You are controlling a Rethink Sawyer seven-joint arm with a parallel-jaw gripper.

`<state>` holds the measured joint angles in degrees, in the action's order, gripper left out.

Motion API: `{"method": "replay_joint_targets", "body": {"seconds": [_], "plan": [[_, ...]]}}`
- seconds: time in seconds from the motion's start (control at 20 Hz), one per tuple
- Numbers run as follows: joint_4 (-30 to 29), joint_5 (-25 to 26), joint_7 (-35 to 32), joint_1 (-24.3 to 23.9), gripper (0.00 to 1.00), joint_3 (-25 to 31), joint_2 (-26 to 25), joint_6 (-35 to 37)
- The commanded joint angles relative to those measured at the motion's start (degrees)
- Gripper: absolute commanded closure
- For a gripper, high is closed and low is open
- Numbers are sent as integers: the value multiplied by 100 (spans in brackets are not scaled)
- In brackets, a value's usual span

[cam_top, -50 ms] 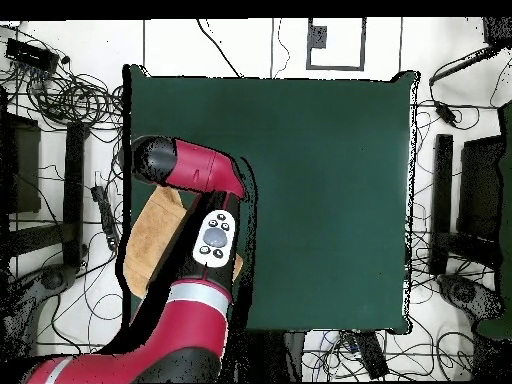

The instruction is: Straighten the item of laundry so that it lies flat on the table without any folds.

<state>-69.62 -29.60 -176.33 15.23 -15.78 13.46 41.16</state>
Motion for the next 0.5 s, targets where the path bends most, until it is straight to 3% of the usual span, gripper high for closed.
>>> {"method": "replay_joint_targets", "body": {"seconds": [0.05,0.3,0.5], "plan": [[-835,-242,-620,12,0,836,-149,36],[-855,-265,-621,10,0,898,-190,-45],[-904,-456,-1027,98,0,906,-156,53]]}}
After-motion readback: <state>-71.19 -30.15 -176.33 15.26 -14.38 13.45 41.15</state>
